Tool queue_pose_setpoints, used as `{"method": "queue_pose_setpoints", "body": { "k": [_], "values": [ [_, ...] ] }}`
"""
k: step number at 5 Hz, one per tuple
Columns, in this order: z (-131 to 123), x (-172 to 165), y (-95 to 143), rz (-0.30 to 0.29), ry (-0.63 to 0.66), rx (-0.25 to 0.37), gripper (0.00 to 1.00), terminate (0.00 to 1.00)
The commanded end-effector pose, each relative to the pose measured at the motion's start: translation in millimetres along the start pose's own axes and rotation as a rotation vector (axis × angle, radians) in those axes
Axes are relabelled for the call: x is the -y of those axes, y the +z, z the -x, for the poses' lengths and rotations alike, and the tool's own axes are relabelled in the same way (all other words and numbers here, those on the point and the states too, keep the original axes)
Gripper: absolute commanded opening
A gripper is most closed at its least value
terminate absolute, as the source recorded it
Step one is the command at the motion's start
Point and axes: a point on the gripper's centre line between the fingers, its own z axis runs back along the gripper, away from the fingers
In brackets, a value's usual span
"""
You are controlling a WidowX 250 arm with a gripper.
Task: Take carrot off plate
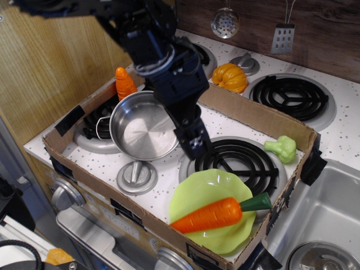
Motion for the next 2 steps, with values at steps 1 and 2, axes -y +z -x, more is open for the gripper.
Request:
{"method": "queue_pose_setpoints", "body": {
  "k": [1,2],
  "values": [
    [5,29,-7,-0.073,-0.051,0.026,1.0,0.0],
    [8,43,-14,-0.09,-0.061,0.003,1.0,0.0]
  ]
}}
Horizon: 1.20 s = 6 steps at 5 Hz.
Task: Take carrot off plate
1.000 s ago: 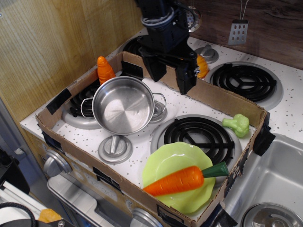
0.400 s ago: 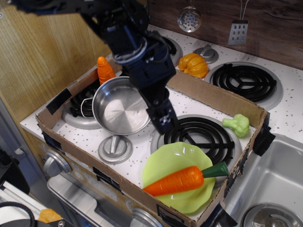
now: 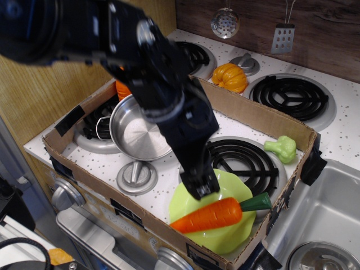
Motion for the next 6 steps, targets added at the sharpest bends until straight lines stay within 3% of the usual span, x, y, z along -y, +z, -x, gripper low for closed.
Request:
{"method": "queue_pose_setpoints", "body": {
  "k": [1,3,6],
  "values": [
    [-1,12,-6,-0.04,-0.027,-0.009,1.0,0.0],
    [-2,19,-31,-0.033,-0.01,0.074,1.0,0.0],
    [2,25,-52,-0.047,0.018,0.142,1.0,0.0]
  ]
}}
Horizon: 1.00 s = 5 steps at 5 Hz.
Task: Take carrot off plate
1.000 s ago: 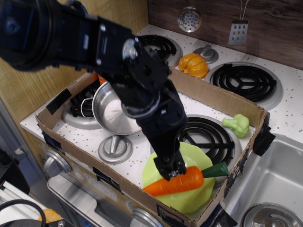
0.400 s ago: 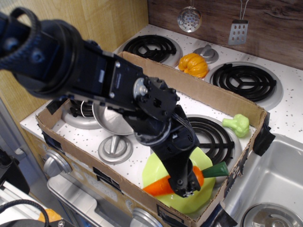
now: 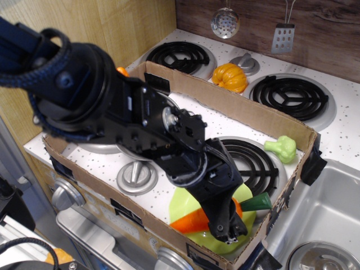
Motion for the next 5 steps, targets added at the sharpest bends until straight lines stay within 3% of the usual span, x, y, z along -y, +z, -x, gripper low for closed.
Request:
{"method": "queue_pose_setpoints", "body": {
  "k": [1,3,4,5],
  "values": [
    [5,2,-3,-0.048,0.052,0.033,0.0,0.0],
    [-6,-2,8,-0.044,0.054,0.004,0.0,0.0],
    [-19,-5,26,-0.007,0.081,-0.019,0.0,0.0],
    [-34,-14,49,-0.008,0.056,-0.102,0.0,0.0]
  ]
}}
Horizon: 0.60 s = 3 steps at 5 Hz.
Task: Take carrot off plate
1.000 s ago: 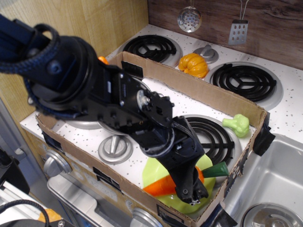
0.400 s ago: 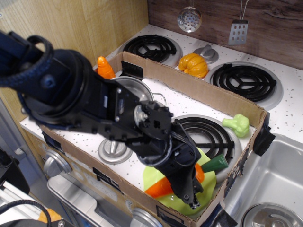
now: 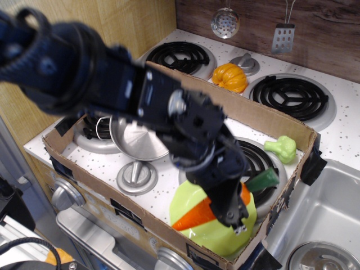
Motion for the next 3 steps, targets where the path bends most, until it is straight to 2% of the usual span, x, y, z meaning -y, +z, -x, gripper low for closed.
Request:
{"method": "queue_pose_setpoints", "body": {
  "k": [1,3],
  "values": [
    [-18,-34,39,-0.028,-0.126,-0.109,0.0,0.0],
    [-19,-95,36,0.092,-0.528,-0.138,0.0,0.0]
  ]
}}
